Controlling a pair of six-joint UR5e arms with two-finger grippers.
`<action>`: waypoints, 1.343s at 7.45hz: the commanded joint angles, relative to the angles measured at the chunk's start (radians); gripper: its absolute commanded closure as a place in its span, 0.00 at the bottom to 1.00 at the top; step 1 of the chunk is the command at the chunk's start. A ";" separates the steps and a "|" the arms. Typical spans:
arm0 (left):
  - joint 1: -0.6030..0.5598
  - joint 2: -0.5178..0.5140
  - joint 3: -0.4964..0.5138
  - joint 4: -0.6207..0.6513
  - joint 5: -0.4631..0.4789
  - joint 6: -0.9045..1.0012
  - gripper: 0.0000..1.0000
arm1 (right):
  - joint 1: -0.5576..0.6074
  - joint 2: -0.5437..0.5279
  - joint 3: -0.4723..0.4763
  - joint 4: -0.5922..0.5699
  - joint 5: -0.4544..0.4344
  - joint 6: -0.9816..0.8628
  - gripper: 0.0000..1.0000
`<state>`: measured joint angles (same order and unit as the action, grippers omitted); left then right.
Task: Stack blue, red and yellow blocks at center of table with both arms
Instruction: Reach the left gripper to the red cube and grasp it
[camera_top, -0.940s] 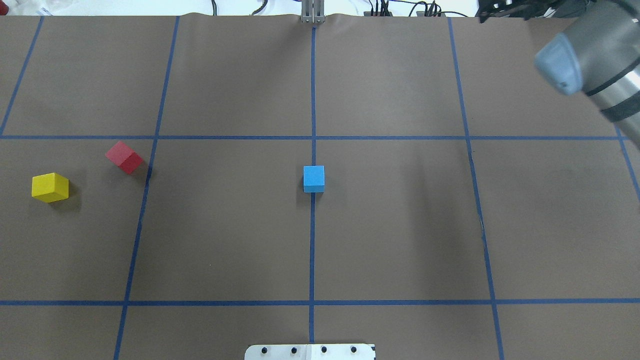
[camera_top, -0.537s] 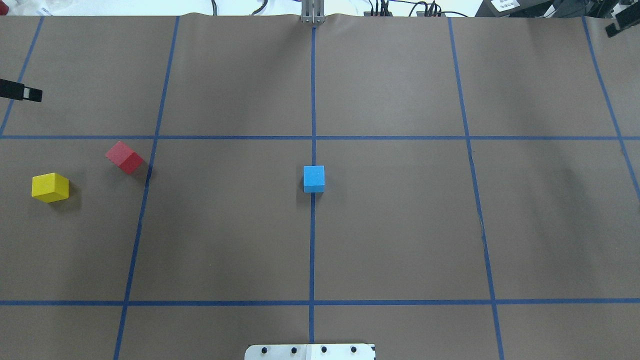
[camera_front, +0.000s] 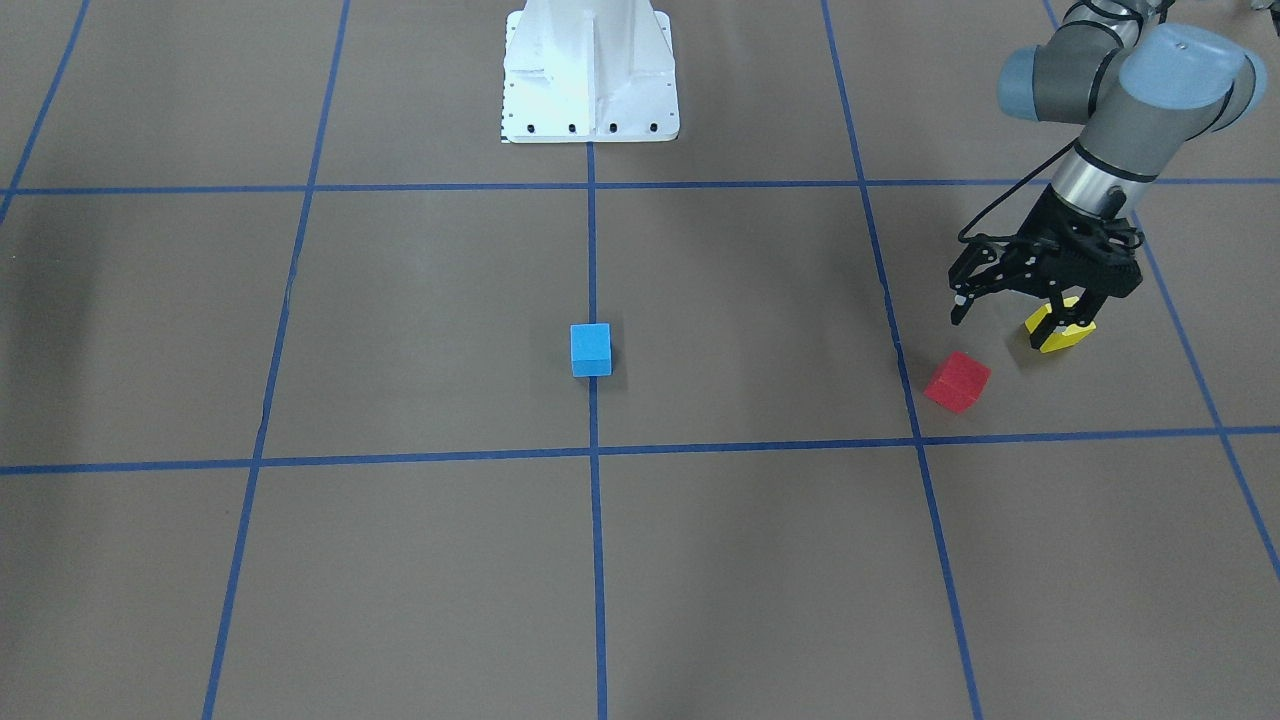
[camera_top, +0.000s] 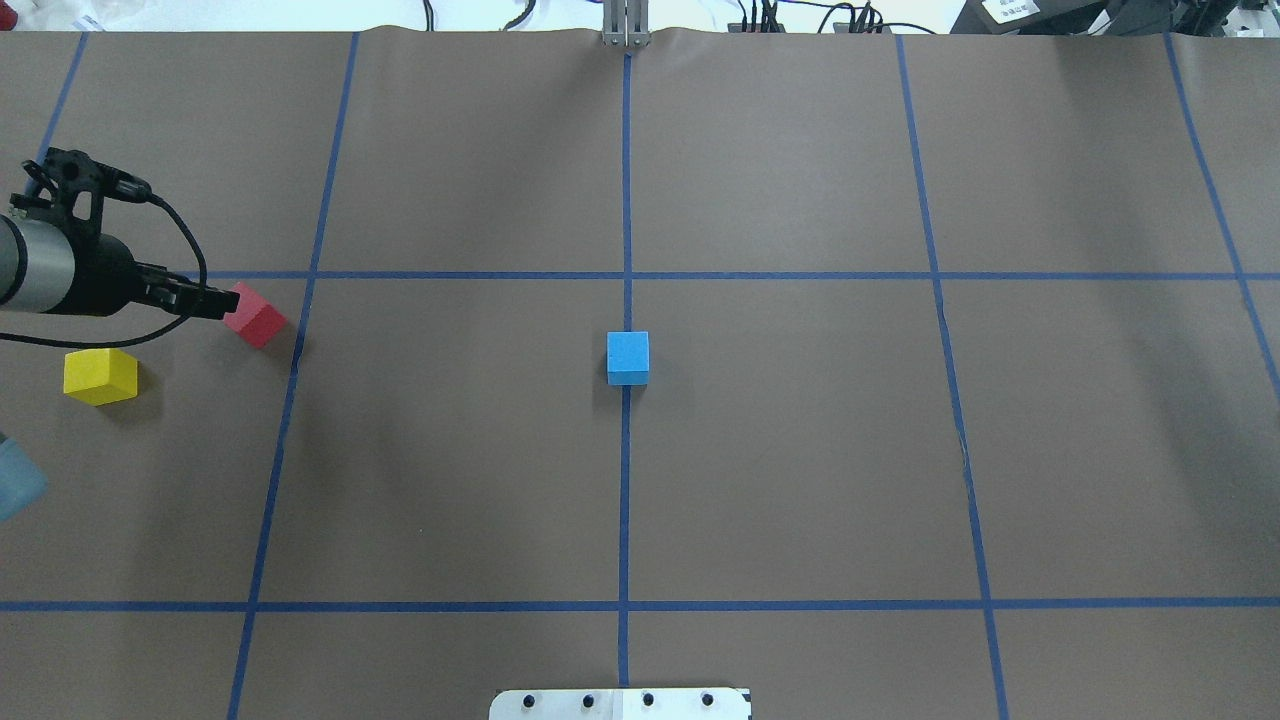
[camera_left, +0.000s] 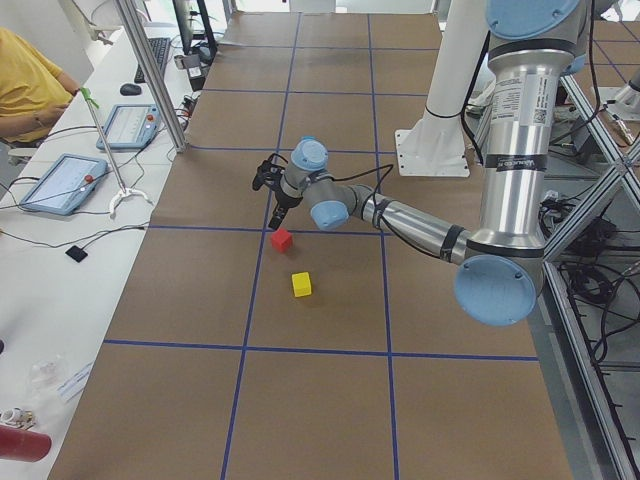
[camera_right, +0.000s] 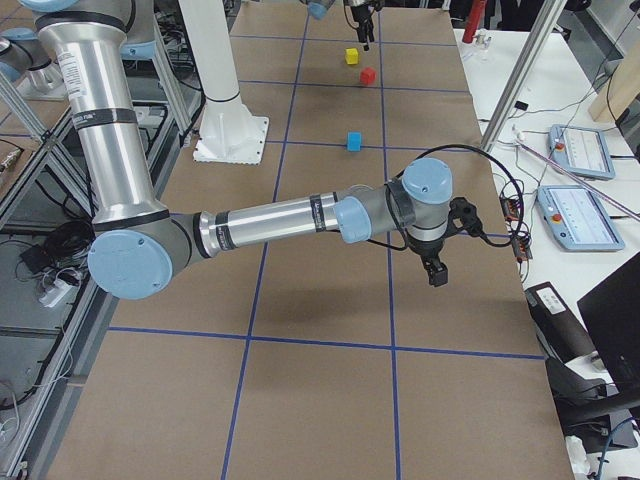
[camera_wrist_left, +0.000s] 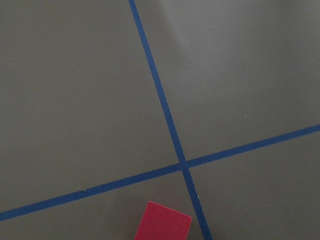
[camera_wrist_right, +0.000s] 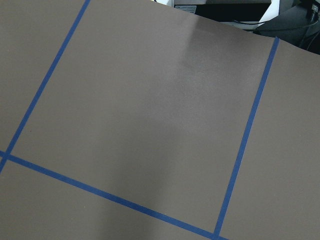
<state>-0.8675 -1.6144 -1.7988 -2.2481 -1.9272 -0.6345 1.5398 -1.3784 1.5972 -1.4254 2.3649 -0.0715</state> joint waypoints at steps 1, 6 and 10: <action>0.021 -0.022 0.050 -0.001 0.005 0.218 0.00 | 0.002 -0.008 0.000 0.008 -0.001 -0.004 0.00; 0.016 -0.124 0.199 -0.001 -0.114 0.286 0.01 | 0.000 -0.010 -0.002 0.016 -0.001 -0.001 0.00; -0.045 -0.122 0.217 0.004 -0.186 0.288 0.01 | 0.000 -0.007 0.001 0.017 -0.003 0.006 0.00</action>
<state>-0.8779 -1.7353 -1.5917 -2.2468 -2.0710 -0.3479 1.5401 -1.3866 1.5970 -1.4084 2.3629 -0.0672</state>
